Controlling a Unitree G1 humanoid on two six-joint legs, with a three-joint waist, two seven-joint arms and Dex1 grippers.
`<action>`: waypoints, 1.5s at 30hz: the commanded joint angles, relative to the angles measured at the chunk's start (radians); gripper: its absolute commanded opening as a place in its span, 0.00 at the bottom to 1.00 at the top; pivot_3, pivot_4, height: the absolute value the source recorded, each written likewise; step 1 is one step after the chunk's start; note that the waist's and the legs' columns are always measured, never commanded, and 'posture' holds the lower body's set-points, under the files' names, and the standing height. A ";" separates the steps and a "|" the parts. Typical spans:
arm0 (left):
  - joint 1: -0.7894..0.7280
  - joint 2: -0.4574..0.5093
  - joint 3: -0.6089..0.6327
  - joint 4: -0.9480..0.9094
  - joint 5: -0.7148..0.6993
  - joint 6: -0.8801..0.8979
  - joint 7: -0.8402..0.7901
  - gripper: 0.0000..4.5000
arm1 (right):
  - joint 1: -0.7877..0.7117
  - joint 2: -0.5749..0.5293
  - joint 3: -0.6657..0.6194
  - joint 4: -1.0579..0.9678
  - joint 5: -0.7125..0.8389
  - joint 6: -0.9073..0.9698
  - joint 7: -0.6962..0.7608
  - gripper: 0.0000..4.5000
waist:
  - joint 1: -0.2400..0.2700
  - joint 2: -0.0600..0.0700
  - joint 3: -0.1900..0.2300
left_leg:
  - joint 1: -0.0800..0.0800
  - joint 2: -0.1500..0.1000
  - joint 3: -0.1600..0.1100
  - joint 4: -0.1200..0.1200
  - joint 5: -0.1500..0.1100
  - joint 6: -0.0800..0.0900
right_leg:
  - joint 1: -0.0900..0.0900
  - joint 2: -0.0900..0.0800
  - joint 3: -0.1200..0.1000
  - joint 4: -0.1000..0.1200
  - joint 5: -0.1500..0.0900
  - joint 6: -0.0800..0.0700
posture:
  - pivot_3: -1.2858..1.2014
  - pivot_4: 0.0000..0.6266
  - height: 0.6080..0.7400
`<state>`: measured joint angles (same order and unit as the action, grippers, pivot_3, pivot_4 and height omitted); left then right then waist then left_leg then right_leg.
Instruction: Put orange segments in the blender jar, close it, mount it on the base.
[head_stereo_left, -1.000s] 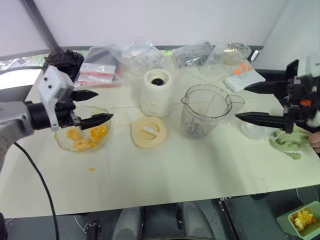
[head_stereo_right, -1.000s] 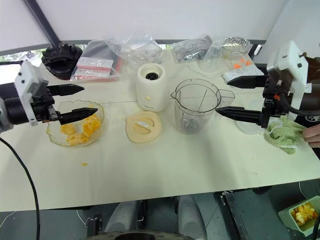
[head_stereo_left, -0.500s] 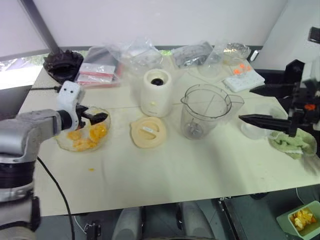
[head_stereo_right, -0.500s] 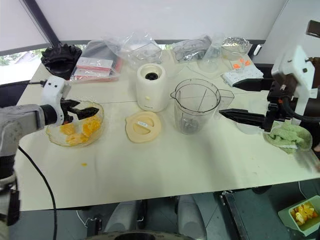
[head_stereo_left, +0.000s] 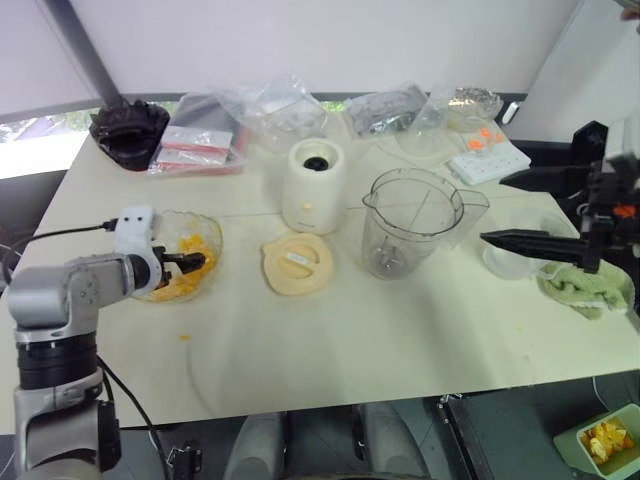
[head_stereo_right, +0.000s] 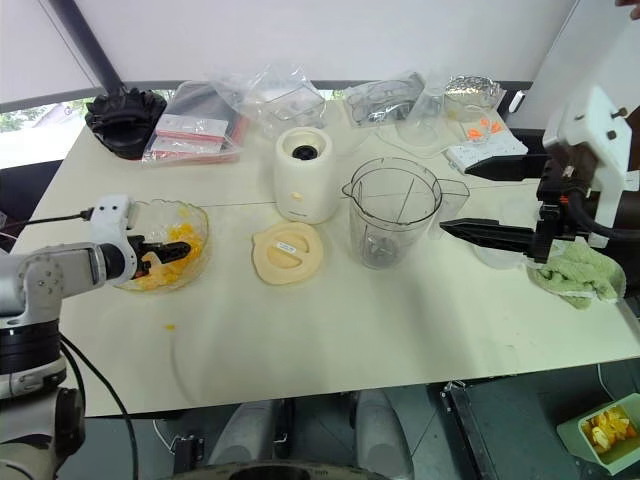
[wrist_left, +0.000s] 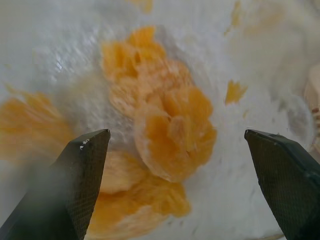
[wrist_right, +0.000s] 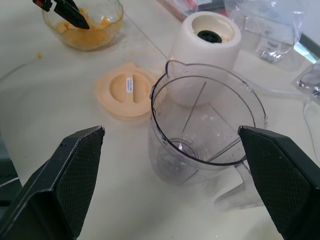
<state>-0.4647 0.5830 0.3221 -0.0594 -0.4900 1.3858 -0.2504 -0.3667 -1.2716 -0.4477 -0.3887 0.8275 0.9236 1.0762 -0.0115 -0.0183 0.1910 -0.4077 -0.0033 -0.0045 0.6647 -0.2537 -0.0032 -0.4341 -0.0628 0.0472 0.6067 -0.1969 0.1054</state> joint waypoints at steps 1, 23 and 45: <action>-0.022 -0.013 0.009 0.041 0.011 -0.028 -0.007 1.00 | -0.026 -0.028 -0.019 -0.007 0.007 -0.004 0.001 0.99 | 0.000 0.000 0.000 | 0.000 0.000 0.000 0.000 0.000 0.000 | 0.000 0.000 0.000 0.000 0.000 0.000 | 0.52 0.24 1.00; -0.219 -0.109 0.049 0.443 0.042 -0.083 -0.013 1.00 | -0.016 -0.021 -0.060 -0.042 0.006 0.021 -0.059 0.99 | 0.013 0.000 0.000 | 0.000 -0.001 0.000 0.002 0.000 0.000 | 0.000 -0.002 0.000 0.002 0.000 0.000 | 0.52 0.24 1.00; -0.188 -0.115 0.145 0.310 0.063 0.003 0.039 0.43 | -0.069 -0.001 0.028 -0.005 -0.017 -0.035 -0.076 1.00 | 0.016 0.000 0.000 | 0.000 -0.001 0.000 0.002 0.000 0.000 | 0.000 -0.001 0.000 0.003 0.000 0.000 | 0.52 0.24 1.00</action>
<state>-0.6434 0.4546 0.4478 0.2808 -0.4251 1.3926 -0.2144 -0.4112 -1.2712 -0.4016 -0.3964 0.8142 0.9076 1.0050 0.0048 -0.0185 0.1906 -0.4073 -0.0041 -0.0049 0.6663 -0.2536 -0.0035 -0.4345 -0.0640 0.0472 0.6100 -0.1969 0.1054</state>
